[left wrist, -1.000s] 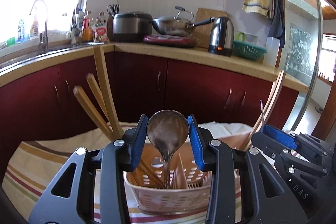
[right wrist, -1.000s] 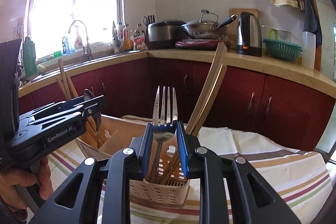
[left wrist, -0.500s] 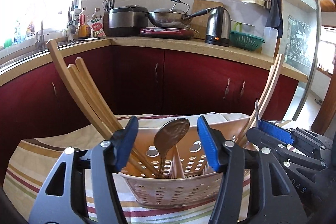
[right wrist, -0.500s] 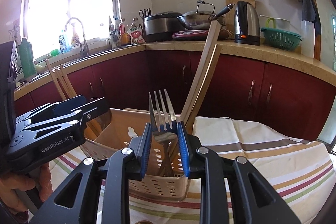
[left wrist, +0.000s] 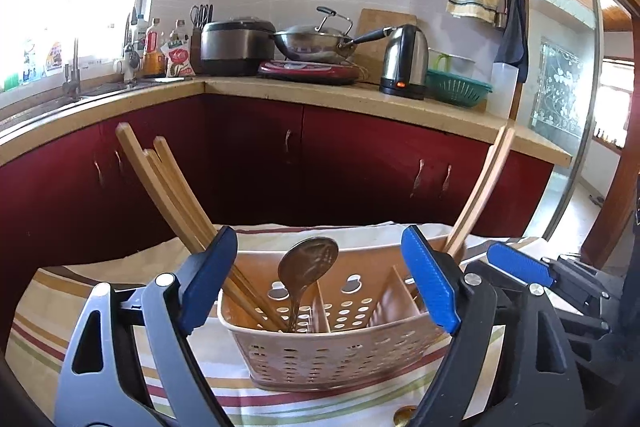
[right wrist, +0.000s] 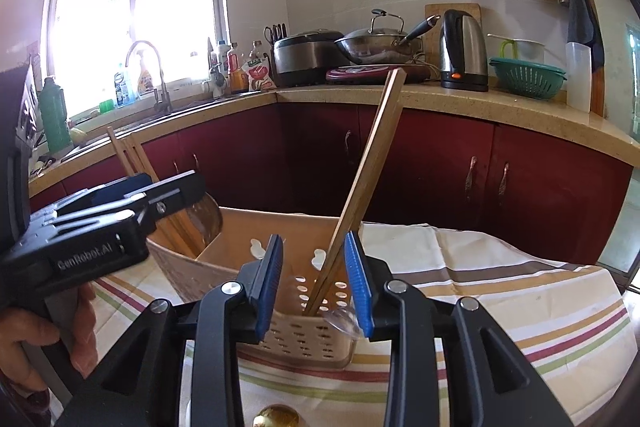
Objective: Organize utensils
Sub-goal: 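Lower the silver spoon into the basket and open while the right gripper drops the fork in, then move the right gripper to the gold spoon and close on it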
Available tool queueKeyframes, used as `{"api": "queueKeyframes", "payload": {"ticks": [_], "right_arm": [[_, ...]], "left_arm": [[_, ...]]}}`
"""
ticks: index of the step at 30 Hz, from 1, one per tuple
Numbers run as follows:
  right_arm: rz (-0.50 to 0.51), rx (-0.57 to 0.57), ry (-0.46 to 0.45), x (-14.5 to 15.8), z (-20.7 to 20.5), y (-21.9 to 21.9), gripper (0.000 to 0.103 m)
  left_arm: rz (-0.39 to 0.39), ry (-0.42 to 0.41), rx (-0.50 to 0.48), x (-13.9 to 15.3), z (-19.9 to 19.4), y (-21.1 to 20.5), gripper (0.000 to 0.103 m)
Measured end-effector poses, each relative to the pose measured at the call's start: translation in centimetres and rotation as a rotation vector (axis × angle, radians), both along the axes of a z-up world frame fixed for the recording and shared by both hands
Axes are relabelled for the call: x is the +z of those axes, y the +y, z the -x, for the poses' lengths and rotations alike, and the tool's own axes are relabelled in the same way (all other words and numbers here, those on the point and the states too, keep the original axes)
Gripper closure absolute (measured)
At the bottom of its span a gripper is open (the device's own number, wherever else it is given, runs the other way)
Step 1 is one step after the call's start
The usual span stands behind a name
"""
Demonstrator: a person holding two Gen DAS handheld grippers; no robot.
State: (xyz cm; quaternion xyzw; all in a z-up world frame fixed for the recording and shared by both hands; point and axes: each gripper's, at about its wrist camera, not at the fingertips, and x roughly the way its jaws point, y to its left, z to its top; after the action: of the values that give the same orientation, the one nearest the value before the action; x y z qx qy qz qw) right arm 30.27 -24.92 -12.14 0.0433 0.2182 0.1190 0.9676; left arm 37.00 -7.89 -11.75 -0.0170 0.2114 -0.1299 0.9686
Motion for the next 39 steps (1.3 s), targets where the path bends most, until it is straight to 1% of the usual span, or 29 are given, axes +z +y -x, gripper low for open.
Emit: {"api": "queueKeyframes", "payload": {"ticks": [4,10,15,21,24,29,30,31,33,39], "right_arm": [[-0.001,-0.014,0.012,0.1,1.0,-0.2,0.070],[0.013,-0.025,0.021,-0.3,2.9,-0.1,0.070],[0.018,-0.024,0.081,-1.8,4.1,0.4,0.070],[0.020,-0.014,0.165,-4.0,4.5,1.5,0.070],[0.037,0.004,0.212,-5.5,4.5,2.6,0.070],[0.070,0.005,0.298,-8.1,4.0,4.0,0.070],[0.074,0.003,0.322,-8.8,3.8,4.1,0.069],[0.077,0.001,0.343,-9.2,3.6,4.3,0.064],[0.081,-0.006,0.373,-10.0,3.2,4.4,0.060],[0.111,-0.027,0.444,-11.7,2.3,5.0,0.059]], "left_arm": [[-0.013,-0.012,-0.002,0.8,1.3,-0.1,0.020],[-0.027,-0.013,0.023,1.2,3.6,0.7,0.020],[-0.042,0.007,0.055,0.7,5.7,2.2,0.020],[-0.048,0.083,0.105,-1.4,7.6,4.5,0.020],[-0.048,0.128,0.129,-2.8,8.2,6.0,0.020],[-0.061,0.181,0.160,-4.6,9.2,7.9,0.020],[-0.059,0.193,0.165,-5.0,9.5,8.3,0.020],[-0.058,0.201,0.169,-5.4,9.7,8.7,0.020],[-0.051,0.227,0.179,-6.3,10.1,9.6,0.020],[-0.032,0.282,0.197,-8.2,10.5,11.5,0.020]]}}
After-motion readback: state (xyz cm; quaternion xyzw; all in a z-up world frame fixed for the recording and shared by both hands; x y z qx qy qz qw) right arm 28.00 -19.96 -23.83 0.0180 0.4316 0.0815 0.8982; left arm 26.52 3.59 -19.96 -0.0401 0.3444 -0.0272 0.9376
